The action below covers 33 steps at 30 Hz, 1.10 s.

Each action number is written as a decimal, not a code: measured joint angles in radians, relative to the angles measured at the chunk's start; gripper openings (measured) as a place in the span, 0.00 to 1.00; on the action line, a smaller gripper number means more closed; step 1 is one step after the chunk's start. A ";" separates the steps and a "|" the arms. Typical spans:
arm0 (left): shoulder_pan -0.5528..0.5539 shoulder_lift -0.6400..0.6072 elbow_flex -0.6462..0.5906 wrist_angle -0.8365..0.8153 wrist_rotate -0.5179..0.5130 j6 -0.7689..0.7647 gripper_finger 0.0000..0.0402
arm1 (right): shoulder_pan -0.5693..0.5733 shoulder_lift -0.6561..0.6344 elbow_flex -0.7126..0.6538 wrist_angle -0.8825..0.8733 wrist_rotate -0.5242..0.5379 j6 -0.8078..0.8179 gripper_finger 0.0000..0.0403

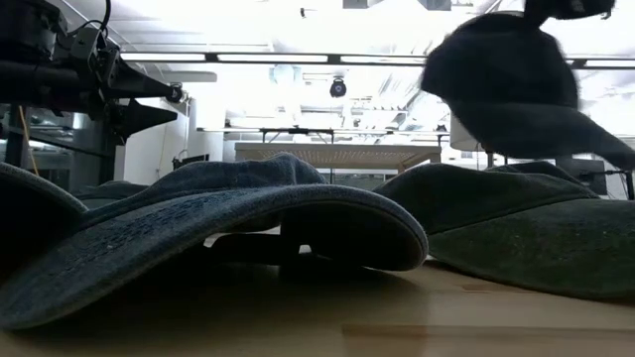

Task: Pick & Place hat
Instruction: Put the dark blue cap on the shelf

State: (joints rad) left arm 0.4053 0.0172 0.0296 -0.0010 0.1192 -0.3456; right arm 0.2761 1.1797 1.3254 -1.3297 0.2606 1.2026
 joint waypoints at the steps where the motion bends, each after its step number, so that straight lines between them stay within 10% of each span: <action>1: 0.000 0.000 0.000 0.000 0.000 0.000 0.67 | -0.022 0.018 0.025 0.001 0.000 -0.018 0.00; 33: 0.000 0.000 0.000 0.000 0.000 0.000 0.67 | -0.572 0.601 0.806 -0.066 -0.095 -0.474 0.00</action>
State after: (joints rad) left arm 0.4053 0.0170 0.0296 -0.0010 0.1192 -0.3455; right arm -0.2960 1.7809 2.1311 -1.3960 0.1653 0.7283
